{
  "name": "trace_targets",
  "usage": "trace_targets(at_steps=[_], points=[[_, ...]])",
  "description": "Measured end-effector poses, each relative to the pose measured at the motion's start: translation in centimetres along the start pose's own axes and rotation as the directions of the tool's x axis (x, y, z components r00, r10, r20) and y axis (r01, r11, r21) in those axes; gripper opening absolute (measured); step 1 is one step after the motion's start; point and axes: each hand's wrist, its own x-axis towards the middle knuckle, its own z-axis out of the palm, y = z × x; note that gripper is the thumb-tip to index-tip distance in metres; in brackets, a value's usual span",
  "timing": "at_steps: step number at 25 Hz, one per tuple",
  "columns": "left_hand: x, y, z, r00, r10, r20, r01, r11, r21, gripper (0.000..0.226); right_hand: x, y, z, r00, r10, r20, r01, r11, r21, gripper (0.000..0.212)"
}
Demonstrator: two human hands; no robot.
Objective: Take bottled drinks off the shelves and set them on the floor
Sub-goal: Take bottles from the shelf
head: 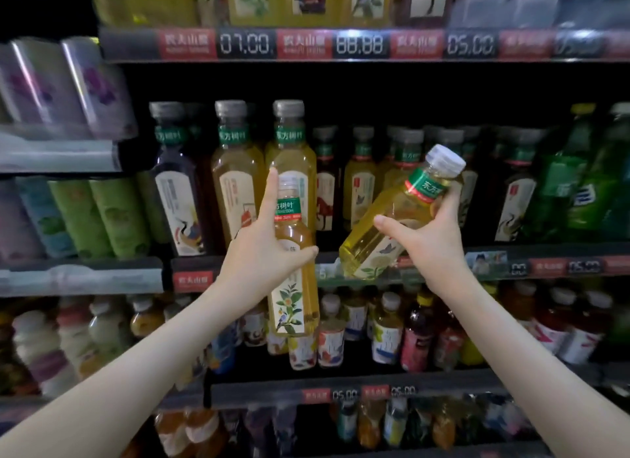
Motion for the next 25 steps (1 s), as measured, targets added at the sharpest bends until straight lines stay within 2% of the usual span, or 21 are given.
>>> trace_targets(at_steps=[3,5,10,14,18,21,25], points=[[0.4,0.8,0.2,1.000,0.011,-0.026,-0.012,0.999,-0.036,0.114,1.0,0.2,-0.7,0.993,-0.043,-0.107,0.045,0.999,0.023,0.075],[0.5,1.4,0.4,0.999,0.012,-0.037,-0.013,0.999,-0.038,0.114,1.6,0.3,-0.8,0.993,-0.064,-0.099,0.063,0.998,-0.013,0.079],[0.9,2.1,1.2,0.996,0.025,-0.090,-0.026,1.000,-0.004,0.116,4.6,-0.2,1.8,0.995,-0.091,0.043,0.097,0.982,-0.162,0.092],[1.0,2.7,1.2,0.989,-0.025,-0.143,0.022,1.000,-0.020,0.115,6.1,0.1,4.2,0.992,-0.049,0.118,0.074,0.974,-0.212,0.092],[0.6,2.9,1.1,0.981,-0.041,-0.187,0.041,0.999,-0.001,0.113,6.7,0.8,4.5,0.974,0.019,0.226,0.060,0.939,-0.338,0.086],[0.3,2.4,1.1,0.975,-0.054,-0.215,0.057,0.998,0.011,0.114,6.3,0.5,3.5,0.955,0.043,0.293,0.063,0.938,-0.342,0.091],[-0.4,2.8,2.0,0.971,-0.038,-0.234,0.030,0.999,-0.038,0.116,1.5,0.3,1.4,0.943,-0.030,0.332,0.134,0.946,-0.294,0.089]])
